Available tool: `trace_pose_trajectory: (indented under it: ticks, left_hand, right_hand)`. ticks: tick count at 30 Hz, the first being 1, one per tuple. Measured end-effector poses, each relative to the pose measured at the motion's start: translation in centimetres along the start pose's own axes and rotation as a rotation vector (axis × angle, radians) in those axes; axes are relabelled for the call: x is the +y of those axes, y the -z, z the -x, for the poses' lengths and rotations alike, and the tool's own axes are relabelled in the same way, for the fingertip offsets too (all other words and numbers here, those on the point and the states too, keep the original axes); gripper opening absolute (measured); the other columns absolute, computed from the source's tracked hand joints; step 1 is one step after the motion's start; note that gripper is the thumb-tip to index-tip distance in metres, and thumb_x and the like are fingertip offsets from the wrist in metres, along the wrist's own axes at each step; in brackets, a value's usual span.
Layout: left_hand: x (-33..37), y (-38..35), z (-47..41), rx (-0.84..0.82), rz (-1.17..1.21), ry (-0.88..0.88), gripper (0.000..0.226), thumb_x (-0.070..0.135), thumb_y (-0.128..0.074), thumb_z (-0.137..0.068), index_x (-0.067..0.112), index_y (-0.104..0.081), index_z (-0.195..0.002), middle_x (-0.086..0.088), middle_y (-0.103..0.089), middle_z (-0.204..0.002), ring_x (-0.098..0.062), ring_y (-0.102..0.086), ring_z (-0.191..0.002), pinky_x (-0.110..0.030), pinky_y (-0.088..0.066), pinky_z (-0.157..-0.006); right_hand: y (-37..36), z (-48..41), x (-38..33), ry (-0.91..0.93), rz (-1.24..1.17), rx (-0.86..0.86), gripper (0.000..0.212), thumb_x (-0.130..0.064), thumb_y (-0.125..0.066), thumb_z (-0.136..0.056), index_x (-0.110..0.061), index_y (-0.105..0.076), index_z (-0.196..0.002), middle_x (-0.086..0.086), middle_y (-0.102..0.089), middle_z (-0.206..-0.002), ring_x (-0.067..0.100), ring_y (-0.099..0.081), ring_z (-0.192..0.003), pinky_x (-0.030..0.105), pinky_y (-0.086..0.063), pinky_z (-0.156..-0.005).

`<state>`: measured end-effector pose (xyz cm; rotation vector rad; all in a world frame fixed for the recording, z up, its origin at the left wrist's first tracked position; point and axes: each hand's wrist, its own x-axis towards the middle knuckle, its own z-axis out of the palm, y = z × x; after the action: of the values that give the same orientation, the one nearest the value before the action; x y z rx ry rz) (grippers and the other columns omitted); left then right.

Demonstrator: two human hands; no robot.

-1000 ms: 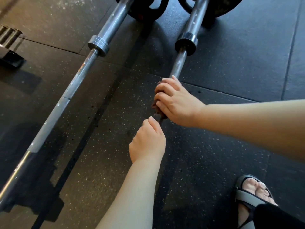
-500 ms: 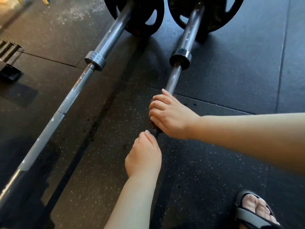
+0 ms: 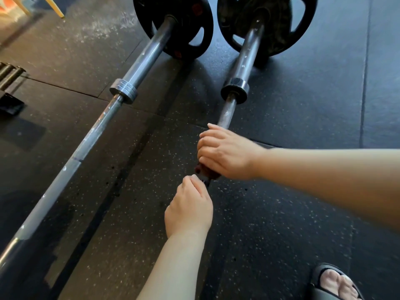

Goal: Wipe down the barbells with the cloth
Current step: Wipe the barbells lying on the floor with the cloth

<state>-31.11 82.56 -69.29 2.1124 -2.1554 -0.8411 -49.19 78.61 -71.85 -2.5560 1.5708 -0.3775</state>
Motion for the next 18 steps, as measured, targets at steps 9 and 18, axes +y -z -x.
trace_pose_trajectory:
  ticks: [9,18]
  left_hand:
    - [0.2,-0.2,-0.4,-0.016,-0.028,0.009,0.047,0.049,-0.01,-0.106,0.026,-0.051,-0.106,0.009,-0.062,-0.096,-0.008,-0.058,-0.076,-0.025,-0.044,-0.06]
    - [0.1,-0.1,0.0,0.0,-0.023,-0.03,0.046,0.048,-0.011,-0.106,0.026,-0.051,-0.106,0.01,-0.061,-0.091,-0.008,-0.06,-0.075,-0.028,-0.054,-0.066]
  right_hand:
    - [0.5,-2.7,4.5,-0.316,0.072,0.066,0.045,-0.039,-0.032,-0.105,-0.016,-0.07,-0.108,0.004,-0.062,-0.118,0.032,-0.049,-0.128,0.053,-0.014,-0.125]
    - [2.0,-2.5,6.6,-0.259,0.007,0.031,0.043,-0.039,-0.034,-0.108,-0.013,-0.068,-0.114,0.006,-0.061,-0.127,0.03,-0.049,-0.129,0.041,-0.021,-0.121]
